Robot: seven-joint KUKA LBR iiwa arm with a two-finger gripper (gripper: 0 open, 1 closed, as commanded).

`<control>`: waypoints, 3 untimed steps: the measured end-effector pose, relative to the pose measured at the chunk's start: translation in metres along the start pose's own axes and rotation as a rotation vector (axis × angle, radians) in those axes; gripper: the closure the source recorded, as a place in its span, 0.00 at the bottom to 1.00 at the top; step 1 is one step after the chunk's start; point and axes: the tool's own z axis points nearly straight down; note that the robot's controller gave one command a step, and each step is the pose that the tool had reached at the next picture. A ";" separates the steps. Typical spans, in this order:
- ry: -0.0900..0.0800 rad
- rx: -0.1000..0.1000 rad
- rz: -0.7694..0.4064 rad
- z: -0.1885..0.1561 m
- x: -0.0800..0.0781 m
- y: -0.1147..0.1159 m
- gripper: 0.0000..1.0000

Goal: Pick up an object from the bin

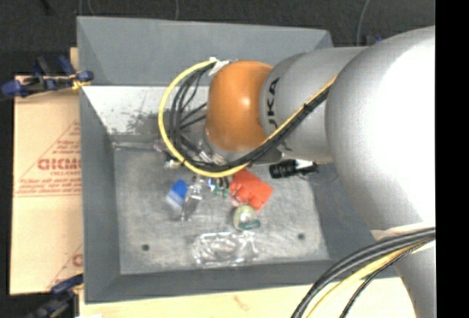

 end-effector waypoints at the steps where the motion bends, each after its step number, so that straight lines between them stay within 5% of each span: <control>1: 0.000 0.001 0.146 0.001 0.000 0.000 0.00; 2: -0.003 -0.004 0.385 0.027 -0.001 -0.005 0.00; 3: 0.000 -0.001 0.381 0.025 -0.003 -0.004 0.00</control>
Offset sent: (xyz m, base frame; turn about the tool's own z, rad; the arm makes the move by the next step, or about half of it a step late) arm -0.0015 0.0011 -0.0015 0.1481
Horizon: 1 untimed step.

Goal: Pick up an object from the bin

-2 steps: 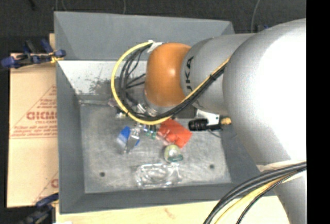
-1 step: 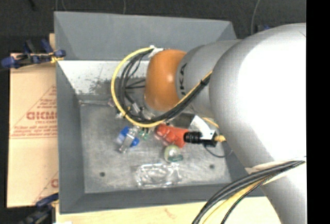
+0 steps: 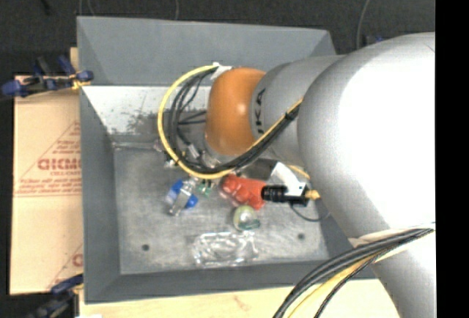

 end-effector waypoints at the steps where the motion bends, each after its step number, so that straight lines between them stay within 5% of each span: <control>1: -0.007 -0.003 0.001 -0.003 -0.003 0.000 1.00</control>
Offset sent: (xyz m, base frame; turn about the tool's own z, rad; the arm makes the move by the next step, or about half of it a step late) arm 0.0000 0.0000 0.0000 0.0000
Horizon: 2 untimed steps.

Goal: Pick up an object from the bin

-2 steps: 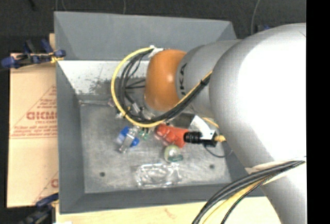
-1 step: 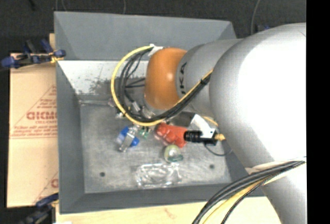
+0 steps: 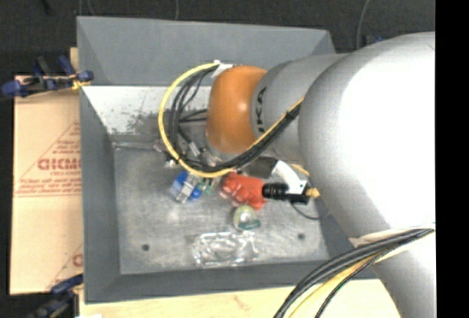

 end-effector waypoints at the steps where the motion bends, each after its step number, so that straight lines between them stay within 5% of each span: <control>1: 0.004 0.003 -0.006 -0.071 -0.004 0.002 1.00; 2: 0.007 0.005 -0.011 -0.099 -0.006 0.002 1.00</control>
Offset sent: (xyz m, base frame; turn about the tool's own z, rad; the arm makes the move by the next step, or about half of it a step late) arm 0.0001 0.0001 0.0655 0.0000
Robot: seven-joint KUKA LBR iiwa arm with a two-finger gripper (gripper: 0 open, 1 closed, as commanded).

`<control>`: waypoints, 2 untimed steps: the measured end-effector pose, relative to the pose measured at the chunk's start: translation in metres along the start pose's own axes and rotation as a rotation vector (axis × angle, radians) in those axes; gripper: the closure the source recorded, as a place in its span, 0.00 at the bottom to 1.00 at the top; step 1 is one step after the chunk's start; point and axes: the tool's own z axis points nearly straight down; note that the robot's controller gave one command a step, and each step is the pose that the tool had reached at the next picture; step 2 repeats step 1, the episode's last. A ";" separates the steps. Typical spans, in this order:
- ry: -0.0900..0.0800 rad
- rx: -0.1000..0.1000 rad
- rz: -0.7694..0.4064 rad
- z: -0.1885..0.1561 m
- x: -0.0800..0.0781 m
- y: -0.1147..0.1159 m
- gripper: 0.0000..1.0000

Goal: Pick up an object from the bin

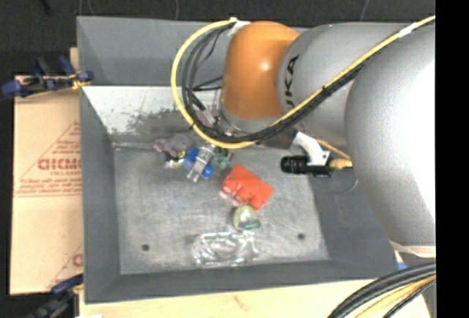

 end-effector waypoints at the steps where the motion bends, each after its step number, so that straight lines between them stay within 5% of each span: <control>1: 0.000 0.000 -0.005 -0.017 -0.001 0.001 1.00; 2: 0.000 0.000 -0.005 -0.017 -0.001 0.001 1.00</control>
Offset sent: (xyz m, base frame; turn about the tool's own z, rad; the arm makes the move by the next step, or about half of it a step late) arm 0.0002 0.0001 0.0151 0.0000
